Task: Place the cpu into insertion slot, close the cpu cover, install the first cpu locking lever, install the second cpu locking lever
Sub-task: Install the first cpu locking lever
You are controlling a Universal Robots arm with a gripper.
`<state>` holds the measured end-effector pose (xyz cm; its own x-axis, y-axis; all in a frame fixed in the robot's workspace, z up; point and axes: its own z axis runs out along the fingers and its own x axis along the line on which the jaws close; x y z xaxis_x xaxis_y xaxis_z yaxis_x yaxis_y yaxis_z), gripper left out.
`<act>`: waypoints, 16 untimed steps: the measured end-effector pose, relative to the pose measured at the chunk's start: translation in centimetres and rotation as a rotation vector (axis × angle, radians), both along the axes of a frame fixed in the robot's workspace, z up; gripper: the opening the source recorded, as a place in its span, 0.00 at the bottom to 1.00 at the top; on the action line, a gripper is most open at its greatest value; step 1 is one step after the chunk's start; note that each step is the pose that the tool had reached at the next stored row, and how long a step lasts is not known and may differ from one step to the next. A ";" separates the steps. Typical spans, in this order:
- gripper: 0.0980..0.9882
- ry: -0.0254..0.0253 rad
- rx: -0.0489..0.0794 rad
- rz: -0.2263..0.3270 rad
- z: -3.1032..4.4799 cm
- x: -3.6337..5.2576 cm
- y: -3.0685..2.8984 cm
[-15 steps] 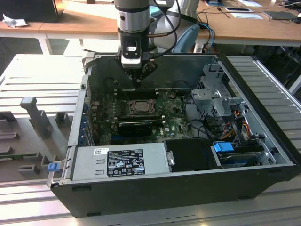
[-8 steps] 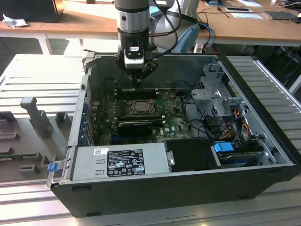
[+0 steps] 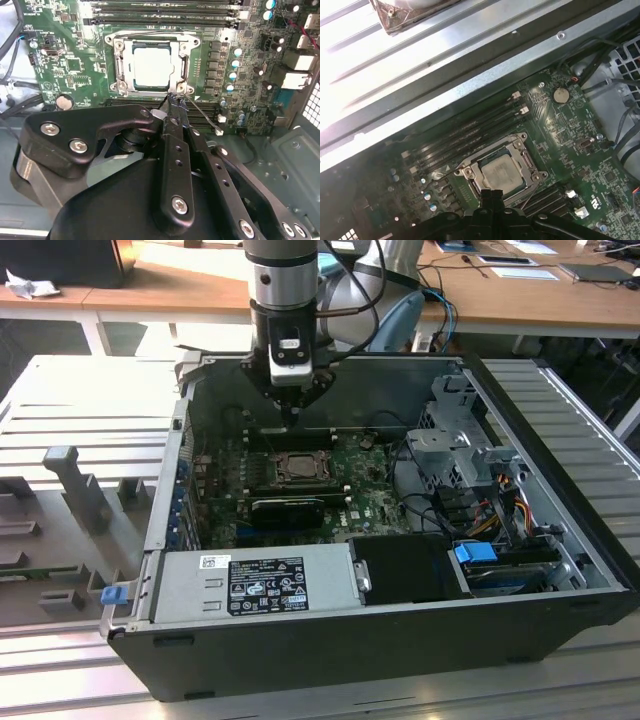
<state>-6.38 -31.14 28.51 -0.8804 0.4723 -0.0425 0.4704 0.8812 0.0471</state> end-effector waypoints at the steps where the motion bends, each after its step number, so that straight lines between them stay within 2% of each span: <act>1: 0.01 -0.0001 0.000 0.005 0.00 0.00 0.00; 3: 0.01 -0.0001 0.000 0.015 0.00 0.00 0.00; 6: 0.01 0.0000 0.000 0.064 0.00 0.00 0.00; 16: 0.01 0.0000 0.000 0.121 0.00 0.00 0.00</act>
